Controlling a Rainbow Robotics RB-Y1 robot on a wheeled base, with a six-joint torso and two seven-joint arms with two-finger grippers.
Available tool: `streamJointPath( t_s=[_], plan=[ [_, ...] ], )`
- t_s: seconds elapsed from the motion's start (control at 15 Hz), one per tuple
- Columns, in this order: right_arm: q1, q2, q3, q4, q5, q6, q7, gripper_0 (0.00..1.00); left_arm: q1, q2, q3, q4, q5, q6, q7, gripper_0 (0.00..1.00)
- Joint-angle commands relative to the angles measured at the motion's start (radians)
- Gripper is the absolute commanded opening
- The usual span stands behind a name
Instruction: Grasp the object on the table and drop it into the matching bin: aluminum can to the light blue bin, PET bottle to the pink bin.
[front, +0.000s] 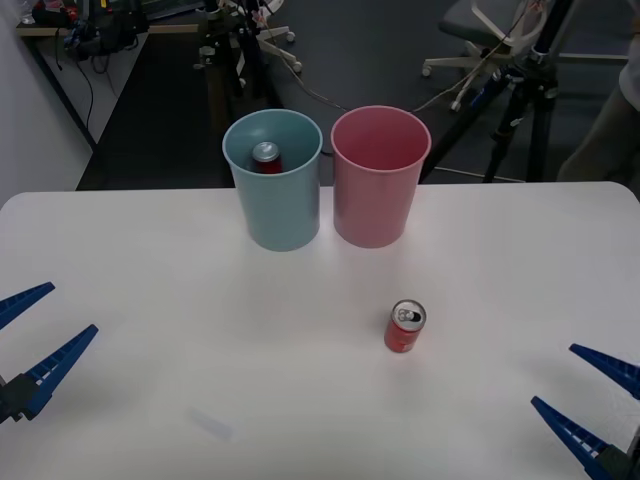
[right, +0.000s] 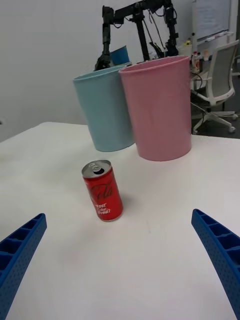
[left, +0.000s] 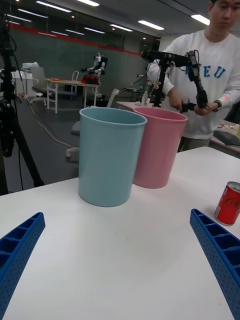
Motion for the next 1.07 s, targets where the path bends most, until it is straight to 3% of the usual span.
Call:
streamJointPath(
  t_s=[0.07, 0.53, 1.07],
  plan=[
    [-0.037, 0.0, 0.049, 0.081, -0.002, -0.005, 0.133, 1.0, 0.0, 0.0, 0.0, 0.0, 0.0, 0.0, 0.0, 1.0],
    [-0.134, 0.018, 0.153, 0.227, -0.028, 0.01, 0.348, 1.0, 0.0, 0.0, 0.0, 0.0, 0.0, 0.0, 0.0, 1.0],
    [-0.178, 0.061, 0.293, 0.23, -0.022, 0.151, 0.386, 1.0, 0.0, 0.0, 0.0, 0.0, 0.0, 0.0, 0.0, 1.0]
  ],
)
